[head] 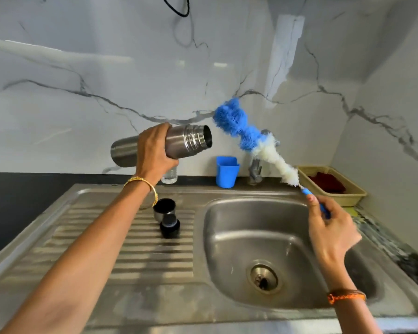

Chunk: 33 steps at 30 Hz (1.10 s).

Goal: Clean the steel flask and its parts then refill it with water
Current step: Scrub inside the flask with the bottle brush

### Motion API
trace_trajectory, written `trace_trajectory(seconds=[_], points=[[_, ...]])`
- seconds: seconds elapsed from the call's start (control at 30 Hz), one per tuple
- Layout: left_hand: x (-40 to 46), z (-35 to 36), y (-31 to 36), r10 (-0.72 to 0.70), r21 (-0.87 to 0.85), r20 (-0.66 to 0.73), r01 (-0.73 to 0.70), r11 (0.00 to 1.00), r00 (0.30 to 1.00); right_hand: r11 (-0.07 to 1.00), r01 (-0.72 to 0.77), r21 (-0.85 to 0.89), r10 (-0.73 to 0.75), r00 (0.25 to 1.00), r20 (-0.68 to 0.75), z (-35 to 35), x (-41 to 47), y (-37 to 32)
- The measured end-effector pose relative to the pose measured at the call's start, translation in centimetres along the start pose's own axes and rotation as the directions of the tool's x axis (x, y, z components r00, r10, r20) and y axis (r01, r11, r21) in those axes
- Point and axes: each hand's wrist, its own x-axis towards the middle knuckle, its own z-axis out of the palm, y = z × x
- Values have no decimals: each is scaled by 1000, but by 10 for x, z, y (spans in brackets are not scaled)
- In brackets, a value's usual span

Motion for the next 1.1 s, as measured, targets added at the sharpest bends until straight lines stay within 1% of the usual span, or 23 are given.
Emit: trace_trajectory(seconds=[0.07, 0.17, 0.23, 0.27, 0.33, 0.4, 0.47, 0.5, 0.57, 0.67, 0.7, 0.77, 0.8, 0.83, 0.87, 0.9, 0.93, 1.03, 1.1], points=[[2, 18, 2, 14, 39, 26, -15, 999, 1000, 999, 28, -32, -28, 1000, 5, -4, 1, 20], [5, 44, 6, 0, 48, 61, -3, 999, 998, 993, 103, -65, -100, 994, 40, -8, 7, 51], [2, 59, 11, 61, 108, 102, -72, 992, 993, 974, 173, -146, -168, 985, 41, -10, 14, 63], [1, 67, 11, 104, 144, 114, -120, 982, 988, 951, 230, -206, -229, 973, 33, -13, 20, 68], [-1, 81, 9, 204, 227, 137, -231, 946, 969, 871, 376, -316, -388, 921, 27, -17, 33, 81], [-2, 89, 6, 297, 308, 173, -338, 889, 939, 775, 513, -369, -539, 841, 39, -17, 43, 98], [-1, 97, 5, 363, 357, 224, -423, 833, 904, 700, 595, -395, -618, 782, 83, -11, 43, 114], [-2, 101, 6, 380, 367, 249, -450, 814, 891, 681, 612, -401, -632, 769, 100, -8, 40, 118], [-8, 106, 7, 404, 364, 282, -486, 794, 870, 698, 599, -393, -611, 784, 110, -1, 31, 127], [-13, 113, 7, 413, 316, 319, -507, 802, 853, 755, 584, -297, -571, 809, 140, 0, 38, 136], [-9, 113, 7, 426, 313, 304, -511, 800, 852, 773, 568, -281, -556, 821, 131, 0, 39, 136], [-2, 109, 3, 423, 298, 321, -515, 804, 847, 825, 512, -240, -491, 859, 144, 2, 31, 134], [-6, 105, 2, 420, 284, 322, -510, 812, 848, 843, 476, -249, -462, 879, 116, 1, 24, 130], [-6, 103, 5, 429, 263, 325, -517, 815, 843, 859, 455, -234, -437, 891, 125, -1, 24, 125], [-8, 107, -5, 385, 250, 378, -493, 833, 842, 884, 431, -182, -391, 895, 215, 10, 25, 126], [-8, 110, -15, 377, 207, 396, -482, 851, 837, 906, 397, -148, -344, 894, 288, 20, 24, 127], [-11, 107, -15, 387, 180, 412, -491, 853, 825, 915, 376, -144, -316, 893, 321, 15, 25, 123], [-9, 109, -15, 430, 156, 461, -549, 821, 776, 907, 344, -242, -225, 884, 411, 16, 32, 124], [-8, 115, -11, 454, 137, 437, -557, 819, 776, 919, 221, -326, -37, 872, 488, 18, 35, 117]])
